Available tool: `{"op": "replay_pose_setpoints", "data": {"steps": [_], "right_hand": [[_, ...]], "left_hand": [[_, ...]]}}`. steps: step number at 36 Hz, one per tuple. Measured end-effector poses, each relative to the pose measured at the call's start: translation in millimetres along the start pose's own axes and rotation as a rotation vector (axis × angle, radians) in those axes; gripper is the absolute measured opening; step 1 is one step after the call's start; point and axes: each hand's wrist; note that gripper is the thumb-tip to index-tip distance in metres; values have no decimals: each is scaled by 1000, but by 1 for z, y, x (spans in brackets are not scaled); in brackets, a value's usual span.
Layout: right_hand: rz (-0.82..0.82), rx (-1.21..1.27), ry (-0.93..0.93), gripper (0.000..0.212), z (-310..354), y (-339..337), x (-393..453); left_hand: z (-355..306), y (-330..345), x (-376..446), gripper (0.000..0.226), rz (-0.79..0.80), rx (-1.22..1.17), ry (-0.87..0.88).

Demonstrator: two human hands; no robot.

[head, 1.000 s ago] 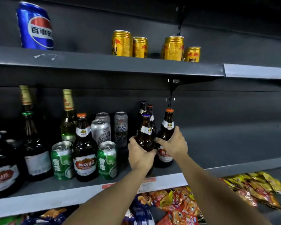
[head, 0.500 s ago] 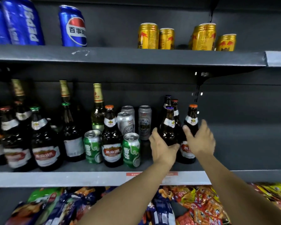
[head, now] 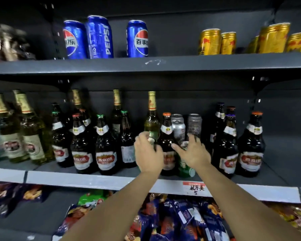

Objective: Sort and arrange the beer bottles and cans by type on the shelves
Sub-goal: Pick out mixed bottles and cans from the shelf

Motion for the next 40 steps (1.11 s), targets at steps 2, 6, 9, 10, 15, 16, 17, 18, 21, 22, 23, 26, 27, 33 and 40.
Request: {"op": "replay_pose_setpoints", "data": {"steps": [2,6,9,10,15,16,17,18,21,22,23,26,27,33,40], "right_hand": [[48,46,80,86,0,6,2],[91,116,110,82,-3,5,4],[176,141,92,89,-6,2,5],[205,124,83,92,-6,1,5],[203,5,63,90,-5,1,4],[184,-8,67,89,-4,2,3],[170,-15,76,88,-4,2,2],[156,-18,85,87,-3,3,1],[104,-27,106,81,-2,2,-3],[74,-28,115,78,-2,2,-6],[41,-34,128,76,-2,2,-10],[-87,-90,152,72,-1,-1,-26],[-138,-103,148,73,-2,-3,-33],[-351,-159,-99,72,2,-23,-64],[-276,-40,-375,71,46,-16,-93]], "left_hand": [[18,-7,13,49,90,118,33],[44,-11,31,74,373,282,179],[51,-4,42,84,578,412,319],[51,-1,45,86,635,458,360],[47,2,47,79,656,570,444],[46,1,47,79,626,589,459],[44,-1,47,81,596,605,457],[43,-2,48,81,570,614,441],[39,-7,48,72,542,590,360],[39,-9,47,69,544,573,332],[39,-11,44,67,547,553,307],[40,-18,37,61,538,482,253],[41,-22,34,59,524,458,232],[38,-48,23,55,352,369,156],[41,-106,17,60,241,367,141]]}}
Point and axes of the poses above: each hand's wrist, its own x-axis towards the middle knuckle, its own y-axis out of the palm, z = x × y, and after that the axes turned 13 degrees about -z, right-handed
